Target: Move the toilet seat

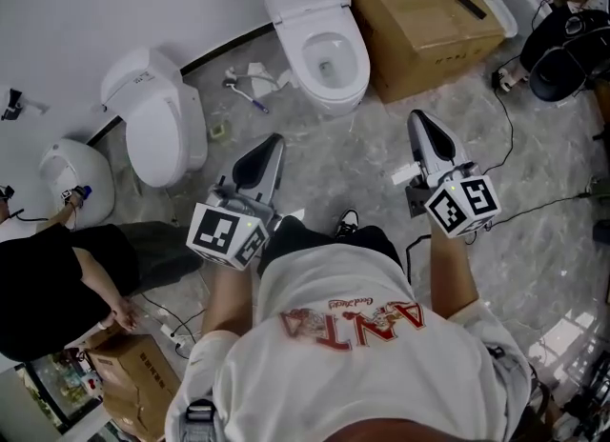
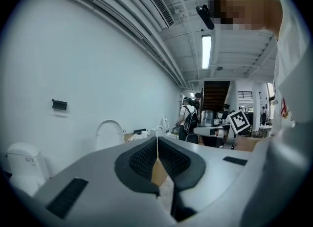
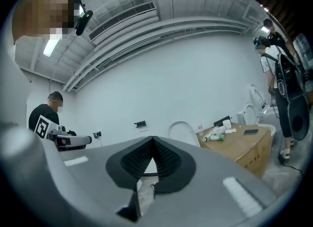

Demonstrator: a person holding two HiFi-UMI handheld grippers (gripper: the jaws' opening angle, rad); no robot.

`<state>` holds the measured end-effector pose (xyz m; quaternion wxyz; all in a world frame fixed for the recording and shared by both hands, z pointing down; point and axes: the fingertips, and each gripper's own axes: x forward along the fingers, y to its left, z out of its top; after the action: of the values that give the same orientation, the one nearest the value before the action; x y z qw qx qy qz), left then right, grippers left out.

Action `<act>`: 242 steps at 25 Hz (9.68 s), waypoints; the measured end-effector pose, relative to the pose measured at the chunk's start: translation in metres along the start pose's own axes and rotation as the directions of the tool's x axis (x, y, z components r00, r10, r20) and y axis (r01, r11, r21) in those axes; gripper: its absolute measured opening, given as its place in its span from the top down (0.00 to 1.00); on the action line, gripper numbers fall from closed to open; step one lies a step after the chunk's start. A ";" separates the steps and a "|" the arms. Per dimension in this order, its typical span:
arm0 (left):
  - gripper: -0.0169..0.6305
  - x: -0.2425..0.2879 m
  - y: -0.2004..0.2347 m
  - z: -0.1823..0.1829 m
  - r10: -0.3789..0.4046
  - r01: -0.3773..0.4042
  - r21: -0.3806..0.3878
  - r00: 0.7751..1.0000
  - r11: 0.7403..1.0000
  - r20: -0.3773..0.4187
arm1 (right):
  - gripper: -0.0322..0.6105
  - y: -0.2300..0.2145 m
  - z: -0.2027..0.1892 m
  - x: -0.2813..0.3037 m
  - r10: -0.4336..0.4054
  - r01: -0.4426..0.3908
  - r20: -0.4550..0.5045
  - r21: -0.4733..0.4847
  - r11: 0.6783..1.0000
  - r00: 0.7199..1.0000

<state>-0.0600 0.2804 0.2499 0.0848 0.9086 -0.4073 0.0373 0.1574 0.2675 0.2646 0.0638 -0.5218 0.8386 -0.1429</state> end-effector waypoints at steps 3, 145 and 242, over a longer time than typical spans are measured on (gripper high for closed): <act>0.95 0.017 0.001 -0.007 0.010 -0.010 -0.010 1.000 1.000 -0.005 | 0.95 -0.010 -0.005 0.008 0.019 -0.019 -0.014 -0.017 1.000 1.000; 0.60 0.363 0.272 -0.466 0.027 -0.443 -0.759 0.871 0.476 -0.491 | 0.66 -0.335 -0.418 0.331 0.256 0.254 -0.568 0.666 0.702 0.782; 0.76 0.577 0.522 -0.134 -0.009 -0.095 -0.863 0.993 0.497 -0.114 | 0.62 -0.382 -0.103 0.708 0.029 0.060 -0.092 0.832 0.551 0.995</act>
<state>-0.0656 -0.4597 0.5253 0.5487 0.7301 -0.3884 -0.1226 0.1421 -0.5058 0.5094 0.2622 -0.4293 0.6683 -0.5481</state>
